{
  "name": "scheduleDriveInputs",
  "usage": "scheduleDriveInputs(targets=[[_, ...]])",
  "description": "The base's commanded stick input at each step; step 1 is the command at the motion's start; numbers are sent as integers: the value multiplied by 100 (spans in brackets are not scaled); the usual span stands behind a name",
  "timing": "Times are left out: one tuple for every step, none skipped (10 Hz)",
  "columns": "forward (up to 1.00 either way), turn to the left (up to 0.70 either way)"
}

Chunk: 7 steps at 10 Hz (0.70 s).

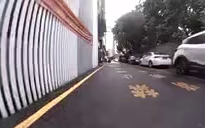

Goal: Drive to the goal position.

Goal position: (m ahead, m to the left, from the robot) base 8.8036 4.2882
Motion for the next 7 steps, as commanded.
scheduleDriveInputs(targets=[[45, 0], [45, 0], [45, 0], [45, 0], [45, 0], [45, 0], [45, 0]])
